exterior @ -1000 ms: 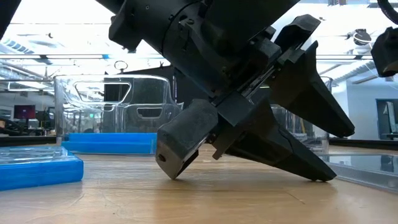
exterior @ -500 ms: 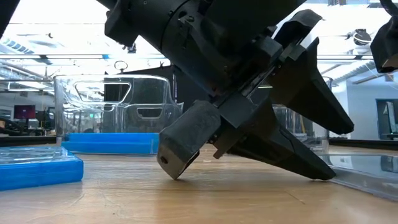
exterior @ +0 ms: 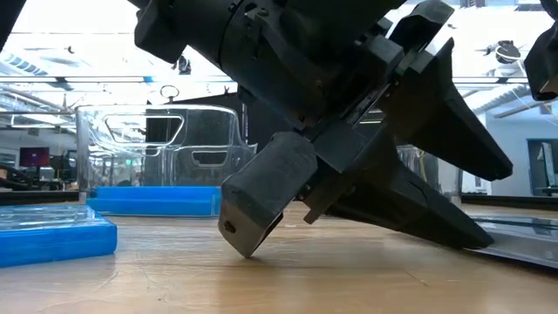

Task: Pick & place jewel cases by type
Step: Put the black CD case into the right transparent bin

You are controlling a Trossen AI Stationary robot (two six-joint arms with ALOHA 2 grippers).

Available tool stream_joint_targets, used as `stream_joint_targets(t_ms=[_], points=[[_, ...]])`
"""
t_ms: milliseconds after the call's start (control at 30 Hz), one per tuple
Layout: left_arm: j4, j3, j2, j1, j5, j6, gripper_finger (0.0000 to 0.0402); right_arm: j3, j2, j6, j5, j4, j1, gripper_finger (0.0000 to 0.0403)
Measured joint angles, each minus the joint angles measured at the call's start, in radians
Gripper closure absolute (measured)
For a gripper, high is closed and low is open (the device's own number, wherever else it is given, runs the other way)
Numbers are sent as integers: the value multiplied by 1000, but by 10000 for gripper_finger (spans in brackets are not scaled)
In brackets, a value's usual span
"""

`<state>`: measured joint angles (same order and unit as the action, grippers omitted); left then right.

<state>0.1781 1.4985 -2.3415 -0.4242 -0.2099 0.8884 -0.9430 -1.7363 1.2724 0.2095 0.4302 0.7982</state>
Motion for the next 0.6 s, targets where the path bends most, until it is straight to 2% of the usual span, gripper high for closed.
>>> stream_joint_targets(t_ms=[267, 600], points=[[-3, 54, -7, -5, -2, -44, 174, 1, -1, -1, 26, -4, 11, 403], [-85, 95, -10, -6, -1, -11, 174, 1, -2, 10, 65, -5, 36, 403]])
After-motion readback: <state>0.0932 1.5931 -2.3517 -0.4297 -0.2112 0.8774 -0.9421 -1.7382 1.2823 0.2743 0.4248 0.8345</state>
